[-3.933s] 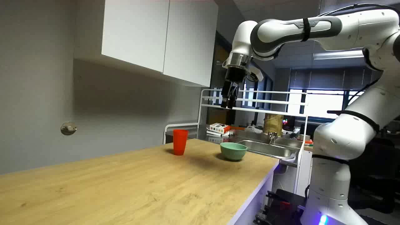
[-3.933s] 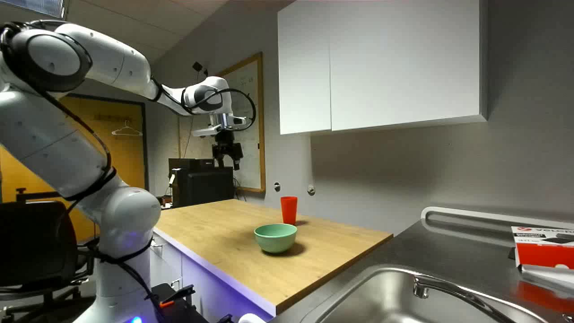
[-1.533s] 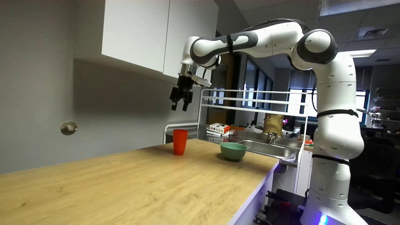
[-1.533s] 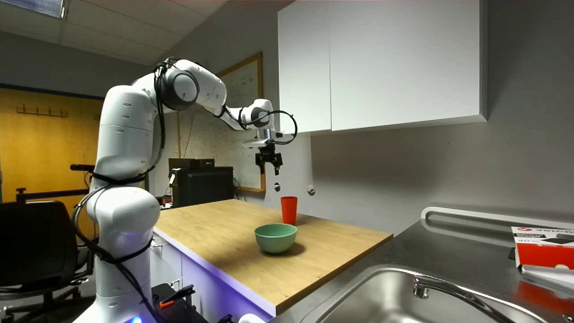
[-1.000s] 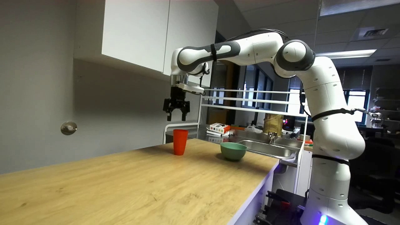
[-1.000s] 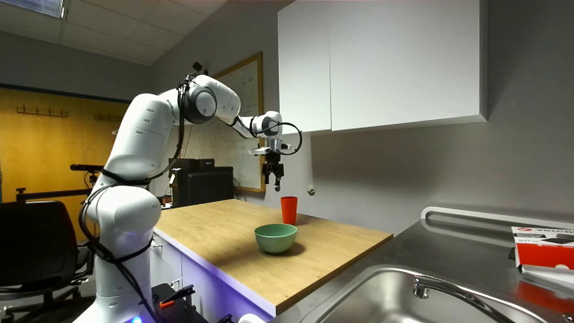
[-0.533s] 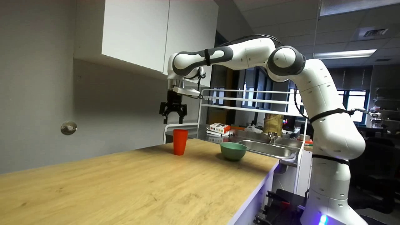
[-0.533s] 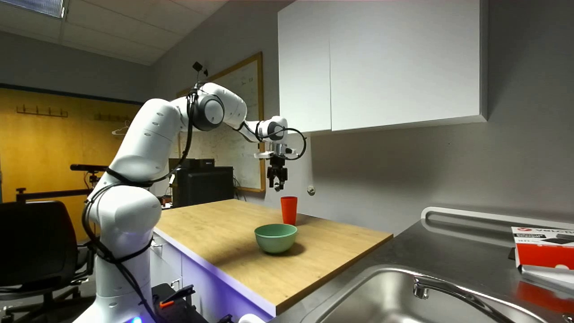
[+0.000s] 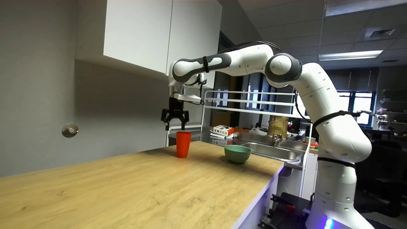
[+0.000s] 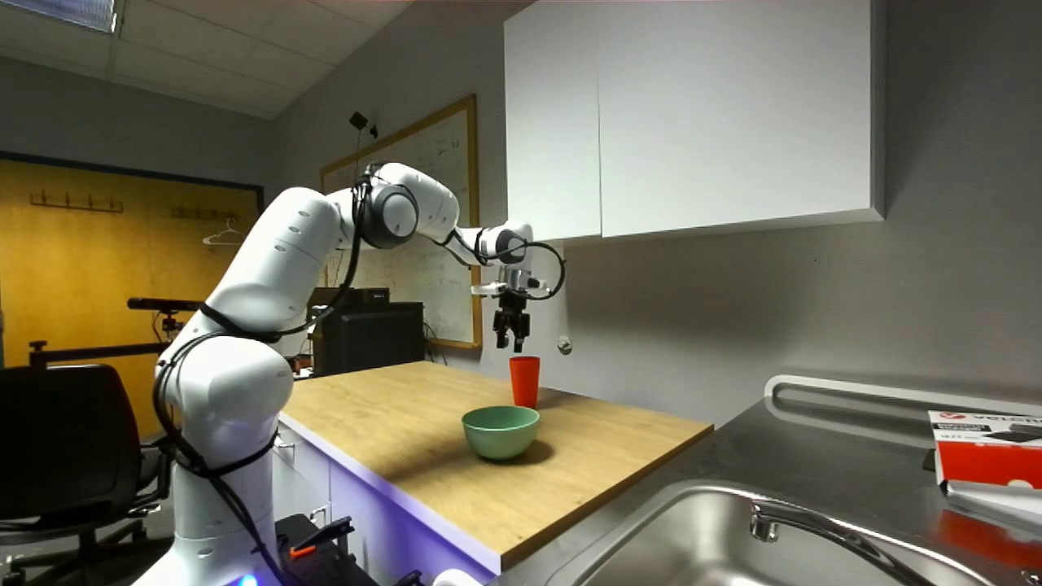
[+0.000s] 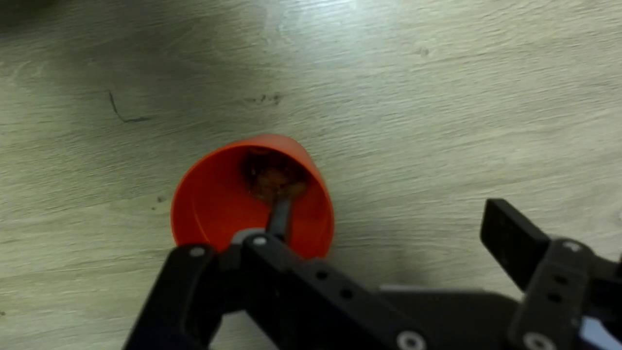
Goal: Pick up the orange cup and pour the contents into the green bowl
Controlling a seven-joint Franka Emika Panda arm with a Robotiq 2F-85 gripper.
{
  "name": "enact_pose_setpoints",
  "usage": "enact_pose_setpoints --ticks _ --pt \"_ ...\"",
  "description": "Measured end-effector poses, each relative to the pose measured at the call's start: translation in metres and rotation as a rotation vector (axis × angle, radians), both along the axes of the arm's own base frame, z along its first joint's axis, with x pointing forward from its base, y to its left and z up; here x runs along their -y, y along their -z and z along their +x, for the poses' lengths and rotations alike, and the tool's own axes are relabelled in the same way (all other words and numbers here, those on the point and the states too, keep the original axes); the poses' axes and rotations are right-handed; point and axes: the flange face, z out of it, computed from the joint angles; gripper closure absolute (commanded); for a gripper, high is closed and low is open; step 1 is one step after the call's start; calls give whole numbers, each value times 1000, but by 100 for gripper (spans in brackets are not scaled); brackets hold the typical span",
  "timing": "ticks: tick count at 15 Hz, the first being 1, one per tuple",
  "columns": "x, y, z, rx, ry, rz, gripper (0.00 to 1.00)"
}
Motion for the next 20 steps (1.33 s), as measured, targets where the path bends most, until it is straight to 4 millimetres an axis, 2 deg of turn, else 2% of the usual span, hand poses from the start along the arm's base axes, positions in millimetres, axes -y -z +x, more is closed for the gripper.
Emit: enact_pose_setpoints --ticks 6,7,8,17,20 --pt "8 14 6 -34 24 13 0" --pt "10 16 7 -38 28 16 25" --pt "11 18 8 -42 31 18 25" --pt "13 35 13 -67 35 14 95" --pt "12 36 14 -66 35 14 100"
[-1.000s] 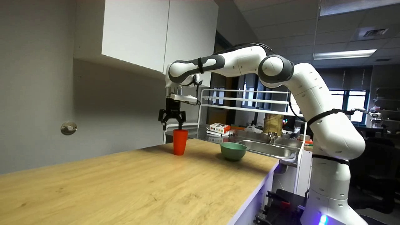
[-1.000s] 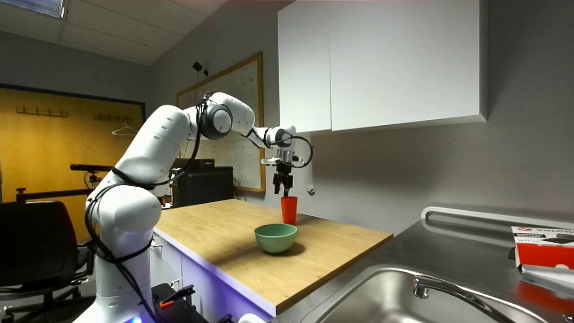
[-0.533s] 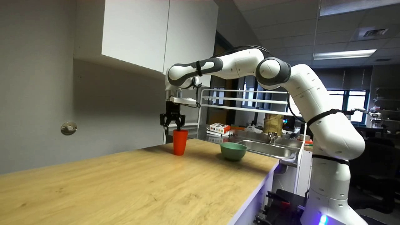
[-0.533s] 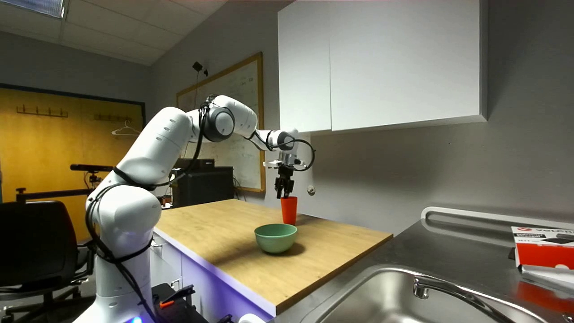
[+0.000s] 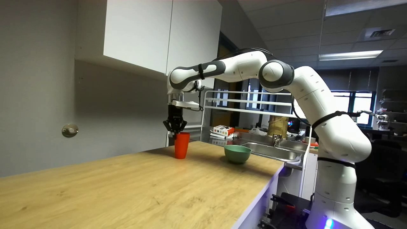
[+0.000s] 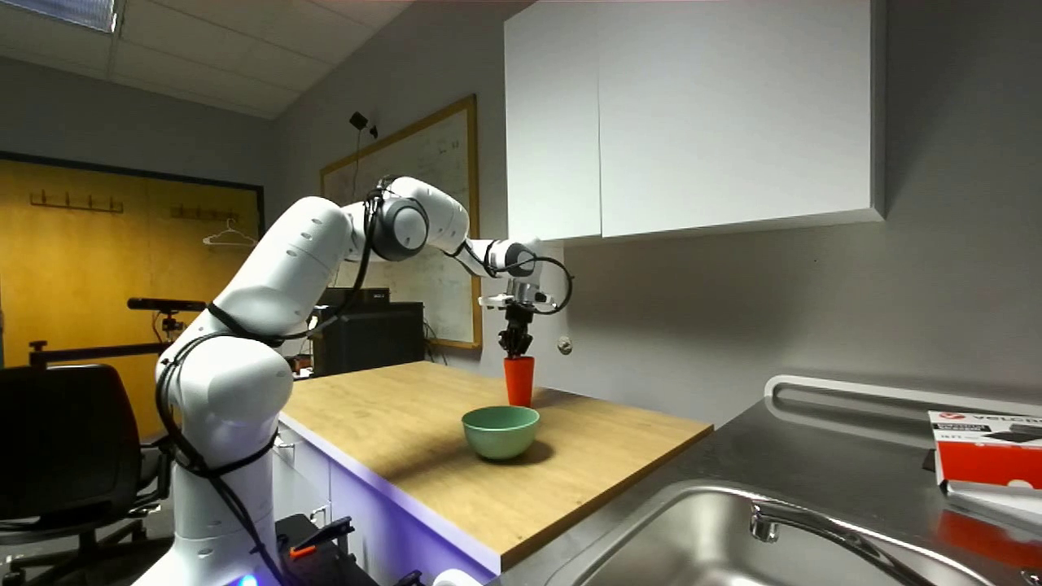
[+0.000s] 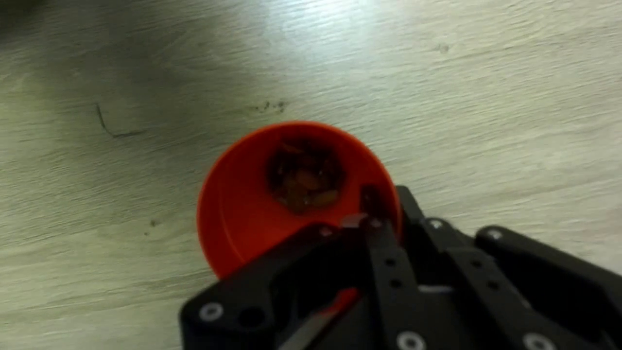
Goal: Pick up the orange cup and pour the contents into the green bowl
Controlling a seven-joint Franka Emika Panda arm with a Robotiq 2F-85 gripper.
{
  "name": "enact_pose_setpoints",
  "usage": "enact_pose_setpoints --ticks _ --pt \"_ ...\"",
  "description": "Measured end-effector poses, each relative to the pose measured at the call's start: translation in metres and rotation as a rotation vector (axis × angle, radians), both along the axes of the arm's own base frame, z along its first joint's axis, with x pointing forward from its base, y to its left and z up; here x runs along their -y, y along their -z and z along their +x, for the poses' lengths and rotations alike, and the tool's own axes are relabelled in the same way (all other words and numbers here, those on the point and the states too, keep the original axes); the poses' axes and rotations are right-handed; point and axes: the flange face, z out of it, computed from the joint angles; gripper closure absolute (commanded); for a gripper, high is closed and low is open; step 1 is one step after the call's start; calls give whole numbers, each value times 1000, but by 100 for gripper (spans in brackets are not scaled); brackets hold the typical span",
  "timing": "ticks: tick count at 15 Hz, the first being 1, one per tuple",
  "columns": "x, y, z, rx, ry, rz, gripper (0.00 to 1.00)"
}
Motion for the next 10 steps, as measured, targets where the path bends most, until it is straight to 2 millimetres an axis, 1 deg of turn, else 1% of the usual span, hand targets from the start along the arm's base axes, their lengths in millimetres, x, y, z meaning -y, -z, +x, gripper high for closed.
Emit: enact_pose_setpoints --ticks 2,4,6,8,10 --pt "0 -4 2 8 1 1 97" --pt "0 -10 3 21 1 2 97" --pt "0 -21 4 46 2 9 97" --pt "3 -42 4 99 12 26 98" --pt "11 -68 1 167 38 58 98"
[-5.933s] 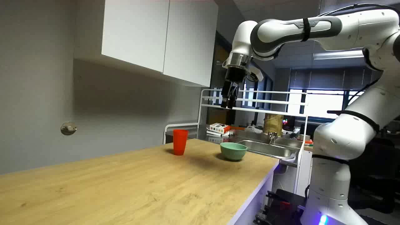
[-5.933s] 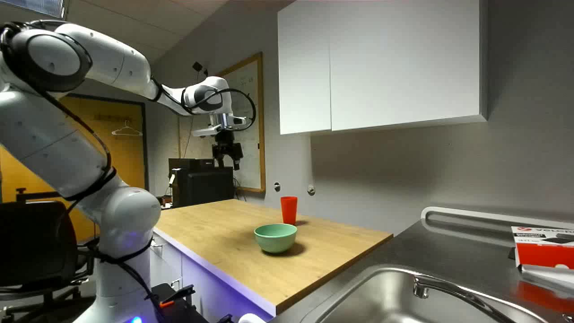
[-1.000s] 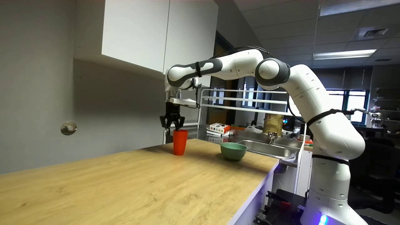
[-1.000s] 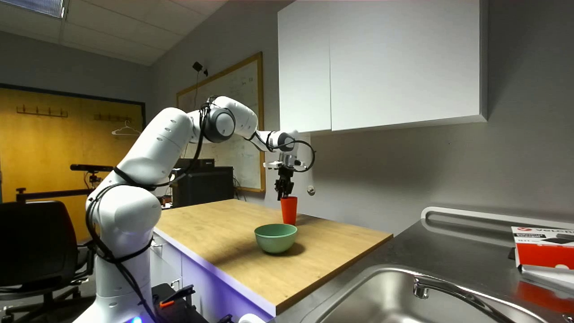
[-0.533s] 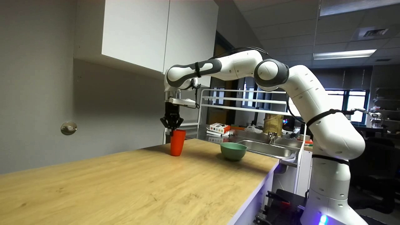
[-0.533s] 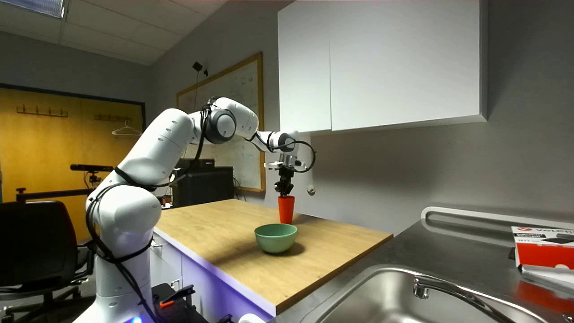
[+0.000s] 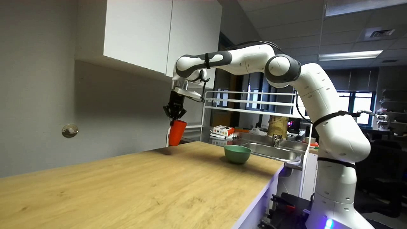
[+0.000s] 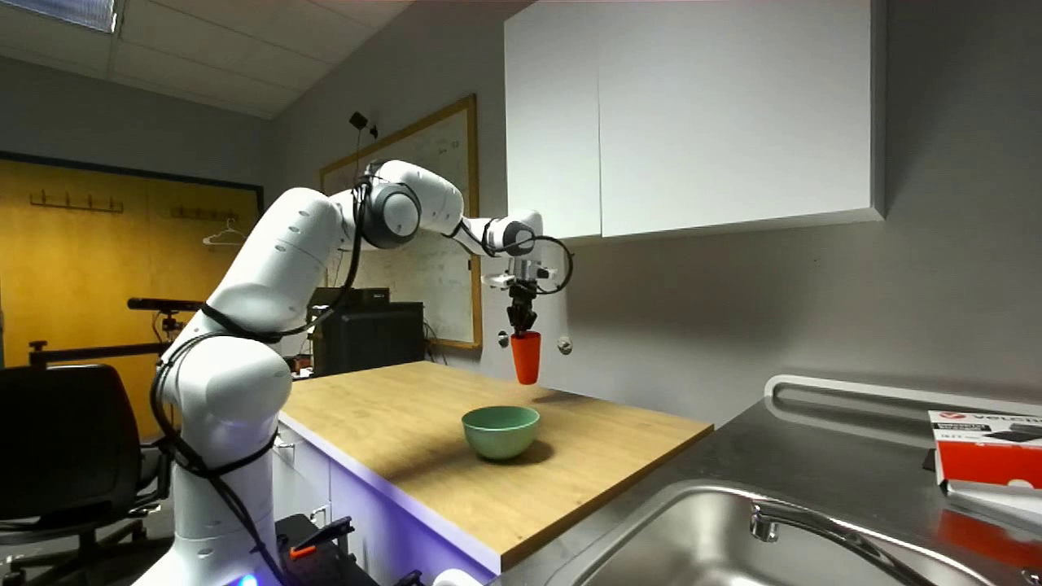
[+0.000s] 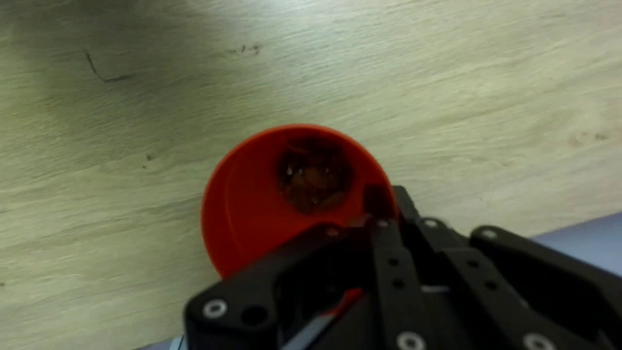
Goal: Pick up the orange cup and pour the contents into the green bowl
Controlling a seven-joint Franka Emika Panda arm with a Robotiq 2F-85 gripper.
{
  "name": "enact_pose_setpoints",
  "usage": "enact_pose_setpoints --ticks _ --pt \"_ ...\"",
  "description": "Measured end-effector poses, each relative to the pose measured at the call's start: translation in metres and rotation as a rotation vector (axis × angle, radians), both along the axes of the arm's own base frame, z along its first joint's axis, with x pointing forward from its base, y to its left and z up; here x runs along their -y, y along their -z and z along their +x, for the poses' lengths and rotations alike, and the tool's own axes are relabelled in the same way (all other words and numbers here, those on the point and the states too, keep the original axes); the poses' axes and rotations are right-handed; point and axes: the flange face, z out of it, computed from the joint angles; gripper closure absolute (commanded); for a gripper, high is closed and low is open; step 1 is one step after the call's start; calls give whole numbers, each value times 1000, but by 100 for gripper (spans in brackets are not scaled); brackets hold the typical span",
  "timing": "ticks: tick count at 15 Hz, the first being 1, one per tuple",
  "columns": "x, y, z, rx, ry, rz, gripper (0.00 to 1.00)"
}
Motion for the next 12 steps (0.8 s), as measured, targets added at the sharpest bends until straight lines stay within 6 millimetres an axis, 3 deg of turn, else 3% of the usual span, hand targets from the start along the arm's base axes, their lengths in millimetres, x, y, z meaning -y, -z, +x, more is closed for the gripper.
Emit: enact_pose_setpoints --ticks 3,5,8,12 --pt "27 -30 -11 109 76 81 98" --pt "51 -38 -23 166 142 141 98" --pt "88 -33 -45 228 232 222 98" --pt "125 -8 -86 278 317 302 98"
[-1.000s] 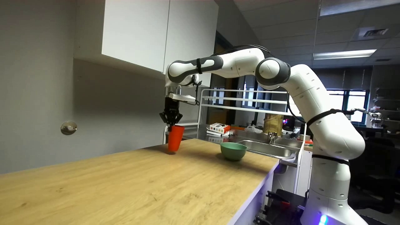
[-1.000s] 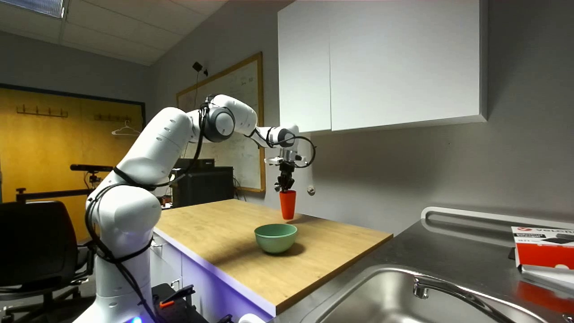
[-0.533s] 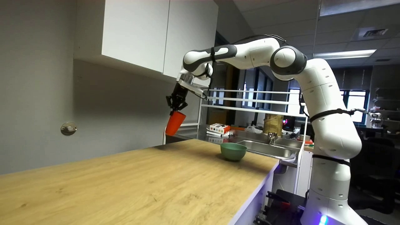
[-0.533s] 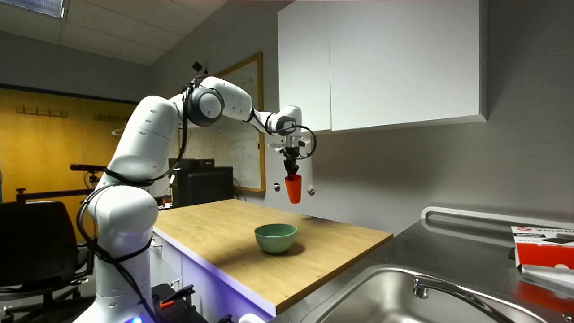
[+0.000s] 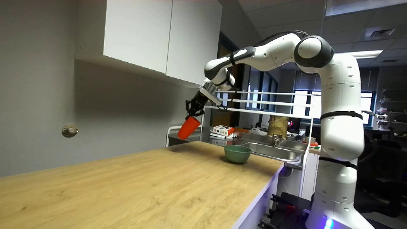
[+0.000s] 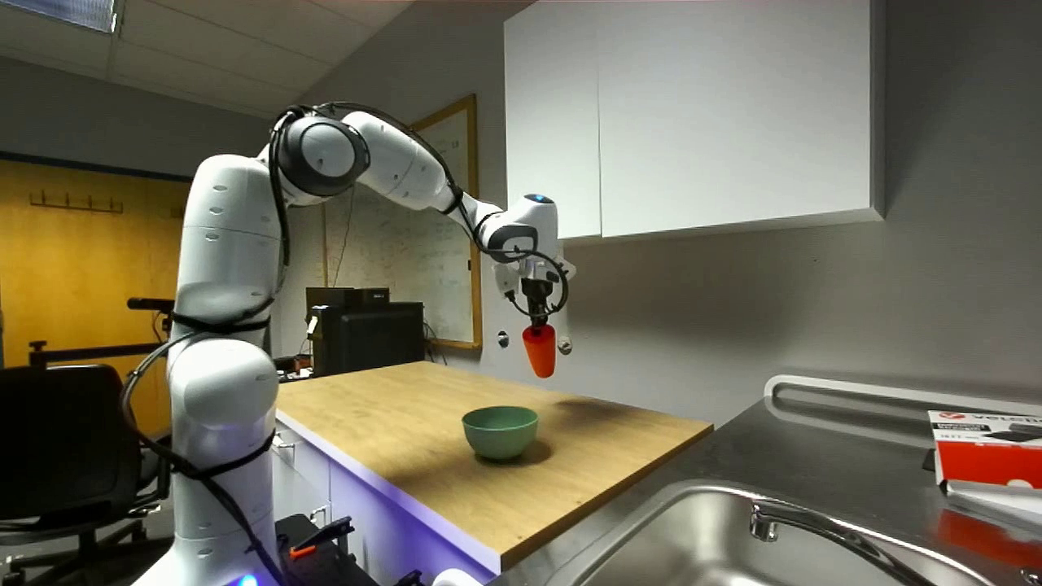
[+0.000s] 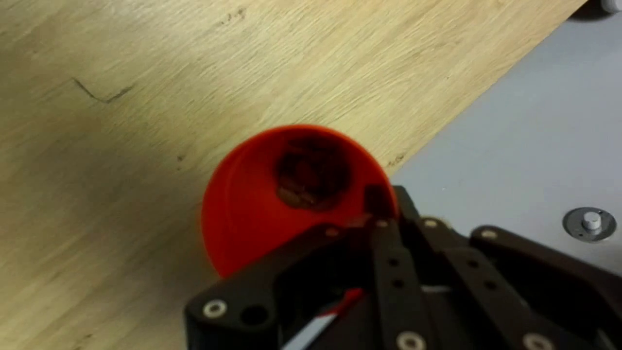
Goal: Pick up the orange cup and pour the contents into the green bowl
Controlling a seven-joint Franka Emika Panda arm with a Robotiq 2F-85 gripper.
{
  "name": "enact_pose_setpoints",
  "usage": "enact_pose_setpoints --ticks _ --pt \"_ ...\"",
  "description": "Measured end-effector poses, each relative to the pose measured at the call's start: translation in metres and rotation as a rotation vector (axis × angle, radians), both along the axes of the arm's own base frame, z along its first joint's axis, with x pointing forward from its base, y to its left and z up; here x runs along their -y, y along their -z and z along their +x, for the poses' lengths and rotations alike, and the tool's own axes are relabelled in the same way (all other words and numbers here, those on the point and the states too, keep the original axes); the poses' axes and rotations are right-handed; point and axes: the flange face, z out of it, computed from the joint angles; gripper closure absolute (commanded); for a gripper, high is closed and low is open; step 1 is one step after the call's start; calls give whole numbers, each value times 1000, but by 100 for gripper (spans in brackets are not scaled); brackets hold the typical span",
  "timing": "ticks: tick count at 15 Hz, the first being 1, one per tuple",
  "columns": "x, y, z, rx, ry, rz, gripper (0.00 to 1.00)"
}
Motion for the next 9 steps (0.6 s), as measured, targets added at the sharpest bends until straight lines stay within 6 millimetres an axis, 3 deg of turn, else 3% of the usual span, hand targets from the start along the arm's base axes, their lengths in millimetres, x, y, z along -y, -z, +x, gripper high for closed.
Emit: enact_pose_setpoints --ticks 5,9 --pt "27 33 -71 45 76 76 98" --pt "39 40 -131 106 125 103 98"
